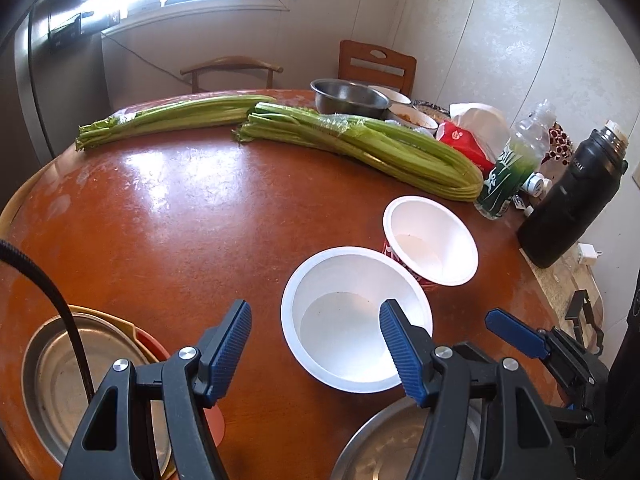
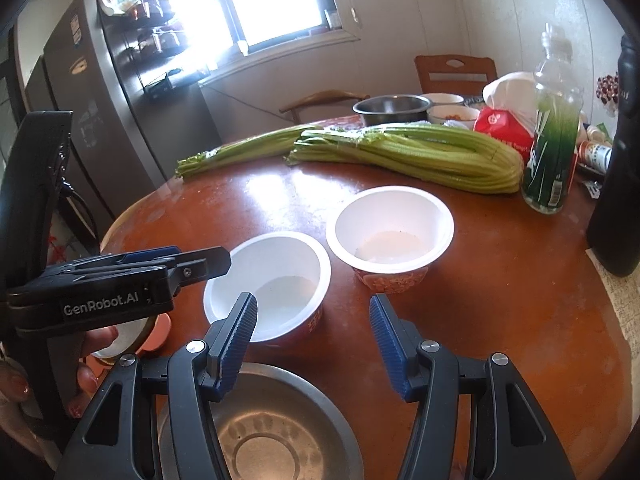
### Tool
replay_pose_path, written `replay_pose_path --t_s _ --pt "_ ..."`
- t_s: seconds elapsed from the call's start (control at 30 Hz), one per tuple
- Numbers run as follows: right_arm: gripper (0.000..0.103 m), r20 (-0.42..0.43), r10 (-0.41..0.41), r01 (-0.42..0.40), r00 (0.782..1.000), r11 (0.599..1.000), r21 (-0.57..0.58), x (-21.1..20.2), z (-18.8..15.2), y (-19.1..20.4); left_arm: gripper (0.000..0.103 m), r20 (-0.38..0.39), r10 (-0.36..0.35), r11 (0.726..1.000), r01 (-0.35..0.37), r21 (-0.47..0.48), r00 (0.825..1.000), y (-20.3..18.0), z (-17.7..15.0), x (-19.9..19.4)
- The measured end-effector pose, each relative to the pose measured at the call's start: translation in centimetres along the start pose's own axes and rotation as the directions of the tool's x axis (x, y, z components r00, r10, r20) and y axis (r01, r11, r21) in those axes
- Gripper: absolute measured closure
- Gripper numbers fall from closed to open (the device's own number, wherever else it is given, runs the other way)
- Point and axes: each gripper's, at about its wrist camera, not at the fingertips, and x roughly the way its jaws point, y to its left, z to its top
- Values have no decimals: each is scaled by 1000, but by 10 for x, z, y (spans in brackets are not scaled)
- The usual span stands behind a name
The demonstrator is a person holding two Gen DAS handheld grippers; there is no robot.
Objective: Organize plates and bowls
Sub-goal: 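Move both grippers to the larger white paper bowl, then grasp the white paper bowl rim with both grippers and lift it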
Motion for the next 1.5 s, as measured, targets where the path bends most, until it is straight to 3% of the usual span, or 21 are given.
replay_pose_path --t_s 0.73,0.97,1.03,1.1,1.5 --pt "44 -77 1 -5 997 998 -58 41 2 6 37 -94 30 999 -34 -43 995 15 4 50" --pt "56 -85 2 -9 996 996 -88 46 4 9 41 -117 -12 999 7 -42 993 11 5 63" --pt "57 -83 16 -24 996 996 -91 46 4 9 52 -132 -52 998 46 -49 990 9 4 65" --pt "61 -89 25 -32 996 996 -86 48 3 8 55 -139 -72 996 65 -55 988 6 3 67" --pt "61 -58 25 -31 998 994 -101 40 2 12 55 -100 -101 995 97 -39 990 -2 2 49"
